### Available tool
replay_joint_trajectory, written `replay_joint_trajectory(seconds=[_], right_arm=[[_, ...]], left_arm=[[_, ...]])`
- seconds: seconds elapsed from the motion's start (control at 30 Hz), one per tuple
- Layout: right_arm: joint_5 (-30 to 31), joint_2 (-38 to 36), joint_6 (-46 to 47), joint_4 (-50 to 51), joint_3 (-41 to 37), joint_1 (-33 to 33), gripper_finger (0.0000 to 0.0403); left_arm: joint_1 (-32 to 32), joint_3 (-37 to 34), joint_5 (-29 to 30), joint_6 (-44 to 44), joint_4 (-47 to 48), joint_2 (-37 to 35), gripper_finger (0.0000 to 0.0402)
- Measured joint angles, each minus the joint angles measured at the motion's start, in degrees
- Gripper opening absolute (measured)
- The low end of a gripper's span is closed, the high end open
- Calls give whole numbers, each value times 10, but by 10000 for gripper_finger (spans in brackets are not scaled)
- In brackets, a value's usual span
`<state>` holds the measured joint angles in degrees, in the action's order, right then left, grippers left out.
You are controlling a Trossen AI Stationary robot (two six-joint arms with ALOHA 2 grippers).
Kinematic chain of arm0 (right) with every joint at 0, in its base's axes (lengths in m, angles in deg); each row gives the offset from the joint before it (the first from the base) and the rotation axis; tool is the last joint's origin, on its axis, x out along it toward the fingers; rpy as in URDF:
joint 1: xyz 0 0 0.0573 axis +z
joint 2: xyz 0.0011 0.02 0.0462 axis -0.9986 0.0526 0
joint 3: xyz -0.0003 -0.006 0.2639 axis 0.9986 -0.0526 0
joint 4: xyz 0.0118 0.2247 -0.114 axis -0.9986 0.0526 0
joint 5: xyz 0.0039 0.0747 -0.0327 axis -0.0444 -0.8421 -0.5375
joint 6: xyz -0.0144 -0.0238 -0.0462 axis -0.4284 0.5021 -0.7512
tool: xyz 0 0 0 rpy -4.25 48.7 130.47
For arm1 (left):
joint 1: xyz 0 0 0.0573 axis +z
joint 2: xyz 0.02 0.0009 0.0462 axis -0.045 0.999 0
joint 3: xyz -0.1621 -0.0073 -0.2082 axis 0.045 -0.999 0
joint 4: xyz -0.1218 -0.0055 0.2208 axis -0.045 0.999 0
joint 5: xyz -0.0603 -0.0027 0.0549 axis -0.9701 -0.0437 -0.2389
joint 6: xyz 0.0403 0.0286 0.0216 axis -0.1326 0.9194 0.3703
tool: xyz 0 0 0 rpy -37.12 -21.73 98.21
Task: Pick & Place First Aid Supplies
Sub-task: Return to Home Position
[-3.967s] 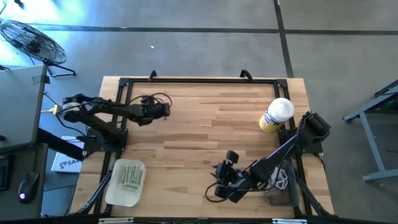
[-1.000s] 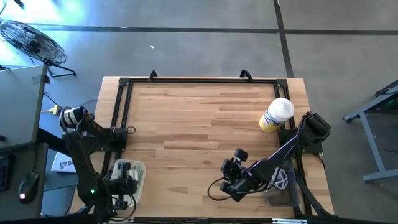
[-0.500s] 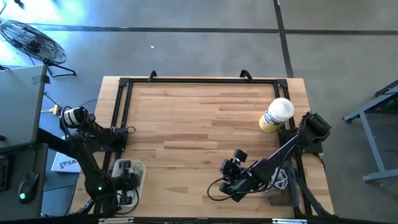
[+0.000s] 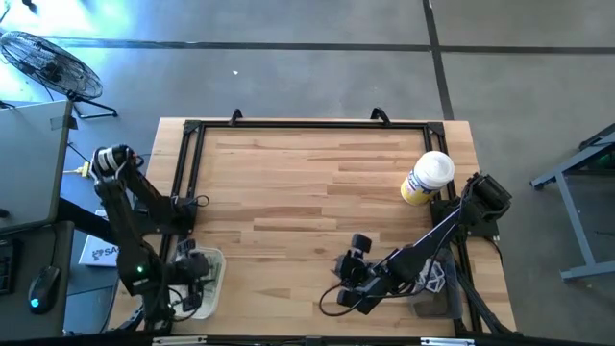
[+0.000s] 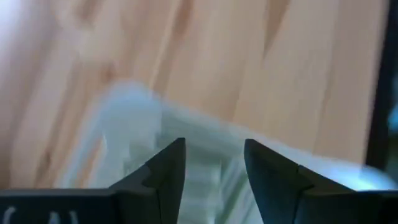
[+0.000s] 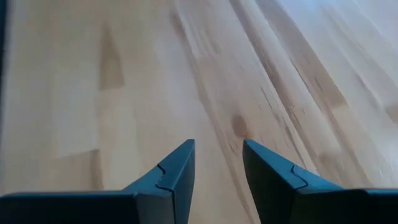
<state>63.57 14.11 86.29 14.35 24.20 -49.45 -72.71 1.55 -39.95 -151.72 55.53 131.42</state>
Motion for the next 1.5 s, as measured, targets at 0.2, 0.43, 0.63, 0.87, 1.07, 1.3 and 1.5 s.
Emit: replay_joint_trajectory(seconds=[0.2,0.43,0.63,0.87,1.07,1.3,1.5], right_arm=[[-55,0,-153,-76,0,-18,121],[-108,0,-284,-117,0,-70,51],[-210,-1,-363,-265,-69,-113,10],[-237,-26,-347,-398,-174,-141,2],[-235,-85,-344,-419,-228,-143,4],[-233,-195,-335,-418,-291,-142,6],[-124,-319,-287,-415,-349,-140,5]], left_arm=[[24,1,172,55,-41,-57,165],[184,1,157,338,-184,-63,165],[319,1,107,573,-296,-61,165],[422,1,55,720,-416,-61,165],[494,1,30,779,-502,-61,165],[556,-47,-17,777,-555,-65,166],[572,-154,-28,776,-660,-100,166]])
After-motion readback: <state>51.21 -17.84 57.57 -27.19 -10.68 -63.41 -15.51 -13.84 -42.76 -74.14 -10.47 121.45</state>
